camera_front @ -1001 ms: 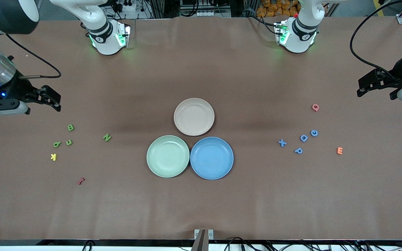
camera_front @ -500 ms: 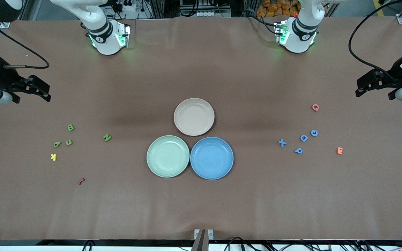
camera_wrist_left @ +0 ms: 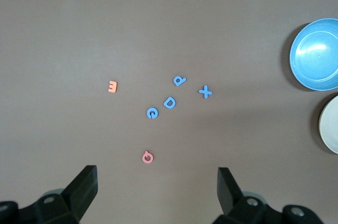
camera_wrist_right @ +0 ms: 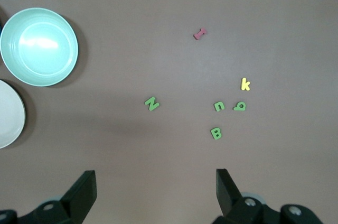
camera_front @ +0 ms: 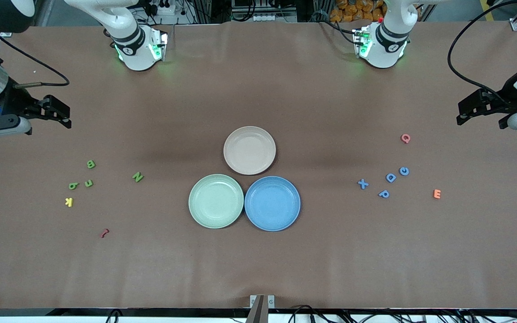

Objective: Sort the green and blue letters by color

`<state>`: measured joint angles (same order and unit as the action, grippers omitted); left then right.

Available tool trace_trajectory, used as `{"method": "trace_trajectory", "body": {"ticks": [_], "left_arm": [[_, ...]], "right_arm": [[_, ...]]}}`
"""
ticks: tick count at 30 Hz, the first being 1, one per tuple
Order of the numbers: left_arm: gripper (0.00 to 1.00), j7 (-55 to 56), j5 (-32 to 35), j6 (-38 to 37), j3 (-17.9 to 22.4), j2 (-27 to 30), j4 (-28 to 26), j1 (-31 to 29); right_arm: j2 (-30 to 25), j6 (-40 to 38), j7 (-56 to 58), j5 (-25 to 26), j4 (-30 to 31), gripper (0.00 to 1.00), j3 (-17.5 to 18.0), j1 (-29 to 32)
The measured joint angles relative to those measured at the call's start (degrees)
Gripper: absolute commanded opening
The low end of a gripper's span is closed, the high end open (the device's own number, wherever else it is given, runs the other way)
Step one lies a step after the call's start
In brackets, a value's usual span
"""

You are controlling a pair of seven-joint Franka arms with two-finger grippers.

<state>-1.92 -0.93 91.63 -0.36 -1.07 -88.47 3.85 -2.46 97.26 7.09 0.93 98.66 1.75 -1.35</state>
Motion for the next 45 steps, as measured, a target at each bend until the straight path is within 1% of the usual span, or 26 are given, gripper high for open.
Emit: {"method": "trace_trajectory", "body": {"ticks": [8,18,22,26,30,45], "left_arm": [[1.00,0.03,0.00,0.01,0.00,-0.44,0.00,0.01],[1.00,0.03,0.00,0.03,-0.03,-0.53,0.00,0.07],[1.00,0.03,0.00,0.03,-0.03,-0.53,0.00,0.07],[1.00,0.03,0.00,0.03,-0.03,-0.53,0.00,0.07],[1.00,0.03,0.00,0.03,-0.03,-0.53,0.00,0.07],[1.00,0.03,0.00,0.03,-0.04,-0.53,0.00,0.08]], "right_arm": [[1.28,0.18,0.09,0.00,0.09,1.00,-0.35,0.13],[1.43,0.12,0.09,-0.11,0.08,1.00,-0.37,0.12],[1.43,0.35,0.09,-1.05,-0.05,1.00,-0.38,0.13],[1.42,0.42,0.05,-3.07,-0.29,1.00,-0.53,0.33],[1.42,0.42,0.05,-3.78,-0.39,1.00,-0.81,0.78],[1.42,-0.72,-0.17,-4.04,-0.39,1.00,-0.99,1.03]]}}
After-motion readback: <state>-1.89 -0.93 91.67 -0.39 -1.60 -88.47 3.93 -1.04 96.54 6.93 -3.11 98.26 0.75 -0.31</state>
